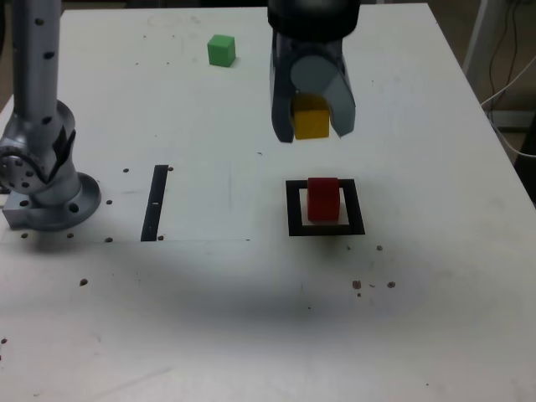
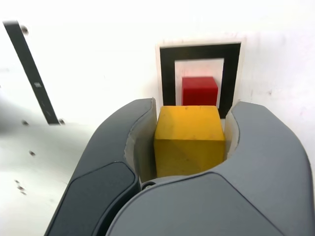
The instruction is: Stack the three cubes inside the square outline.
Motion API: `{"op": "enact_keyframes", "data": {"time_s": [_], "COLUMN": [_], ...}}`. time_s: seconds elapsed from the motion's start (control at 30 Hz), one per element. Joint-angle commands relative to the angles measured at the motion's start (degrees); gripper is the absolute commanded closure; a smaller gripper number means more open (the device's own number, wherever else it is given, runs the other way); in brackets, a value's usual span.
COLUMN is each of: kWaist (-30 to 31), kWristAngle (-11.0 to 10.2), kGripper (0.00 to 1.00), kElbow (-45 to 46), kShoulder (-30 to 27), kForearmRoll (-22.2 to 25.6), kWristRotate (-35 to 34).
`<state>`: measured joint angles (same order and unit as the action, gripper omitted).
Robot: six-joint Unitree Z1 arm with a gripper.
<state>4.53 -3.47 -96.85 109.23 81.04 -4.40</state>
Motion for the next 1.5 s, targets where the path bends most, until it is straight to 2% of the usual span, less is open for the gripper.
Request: {"op": "enact_keyframes", "data": {"time_s": [0.0, 0.27, 0.7, 1.23, 1.47], "kWaist": [0.4, 0.7, 0.7, 1.5, 1.5], "kWristAngle": [0.2, 0.7, 1.3, 4.7, 4.3], "kGripper": [0.81, 0.81, 0.81, 0.79, 0.79], "kElbow": [-0.6, -0.7, 2.3, 4.6, 5.0], "kShoulder": [0.8, 4.2, 6.1, 9.8, 9.4], "kForearmRoll": [-0.1, -2.5, -4.9, -9.6, -10.4], "kWristRotate": [-0.4, -1.0, -1.0, -0.9, -0.6]}}
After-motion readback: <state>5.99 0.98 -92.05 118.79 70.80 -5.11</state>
